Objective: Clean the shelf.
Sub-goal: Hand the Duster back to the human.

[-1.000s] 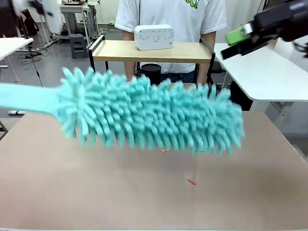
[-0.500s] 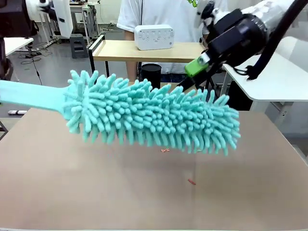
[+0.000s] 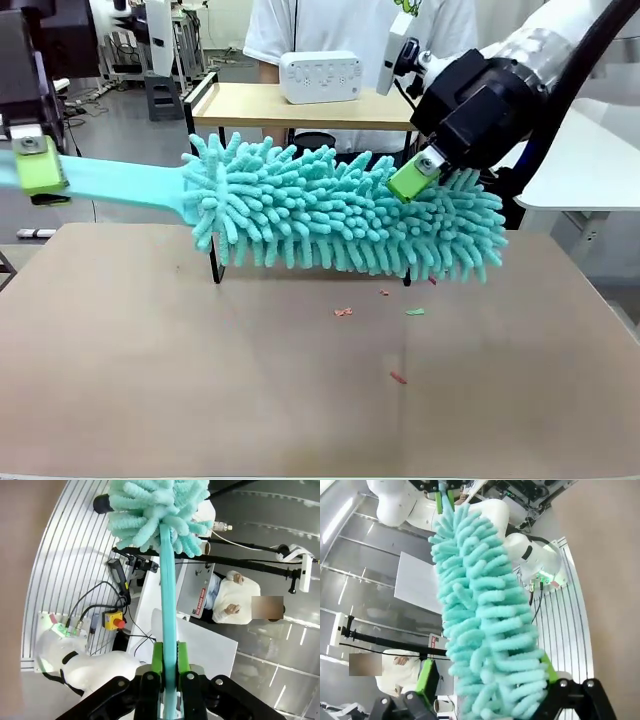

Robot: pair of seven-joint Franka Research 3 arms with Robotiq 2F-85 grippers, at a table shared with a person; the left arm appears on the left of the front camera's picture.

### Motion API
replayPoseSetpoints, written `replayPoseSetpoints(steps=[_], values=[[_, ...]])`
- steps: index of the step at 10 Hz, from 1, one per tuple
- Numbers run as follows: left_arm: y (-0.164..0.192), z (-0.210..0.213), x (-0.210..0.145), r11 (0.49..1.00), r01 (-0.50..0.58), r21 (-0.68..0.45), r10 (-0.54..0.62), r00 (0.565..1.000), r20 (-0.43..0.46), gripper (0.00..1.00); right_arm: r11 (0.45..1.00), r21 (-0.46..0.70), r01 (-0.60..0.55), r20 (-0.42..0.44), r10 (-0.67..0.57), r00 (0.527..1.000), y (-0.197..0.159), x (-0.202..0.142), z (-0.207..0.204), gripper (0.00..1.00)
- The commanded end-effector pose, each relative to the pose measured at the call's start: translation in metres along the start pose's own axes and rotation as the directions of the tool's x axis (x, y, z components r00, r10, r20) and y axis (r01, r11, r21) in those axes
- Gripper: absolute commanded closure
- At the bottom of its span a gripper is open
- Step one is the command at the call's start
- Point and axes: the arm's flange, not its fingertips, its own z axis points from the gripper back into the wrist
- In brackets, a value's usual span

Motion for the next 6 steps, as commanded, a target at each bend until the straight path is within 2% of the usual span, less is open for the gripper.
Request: replayPoseSetpoints(steps=[1,2,3,4,6], values=[[-0.0087,0.0032,-0.006,1.0,0.029,-0.01,-0.028,0.999,0.02,0.87,1.0,0.009,-0.015,-0.024,0.015,1.0,0.0025,-0.0048,0.0061,0.0],[-0.0094,0.003,-0.0058,0.999,0.033,-0.013,-0.033,0.999,0.019,0.87,1.0,0.011,-0.002,-0.027,0.002,1.0,0.0024,-0.0057,0.0067,0.43],[-0.009,0.0028,-0.0064,0.999,0.034,-0.011,-0.034,0.999,0.02,0.87,1.0,0.011,0.004,-0.034,-0.003,0.999,0.0,-0.0055,0.0065,0.6],[-0.0091,0.0027,-0.0075,0.999,0.033,-0.013,-0.033,0.999,0.018,0.87,1.0,0.019,0.007,-0.036,-0.006,0.999,-0.0003,-0.0049,0.0059,1.0],[-0.009,0.0018,-0.0086,1.0,0.026,-0.013,-0.026,1.0,0.012,0.87,1.0,0.019,0.0,-0.034,0.0,0.999,0.0009,-0.0052,0.005,1.0]])
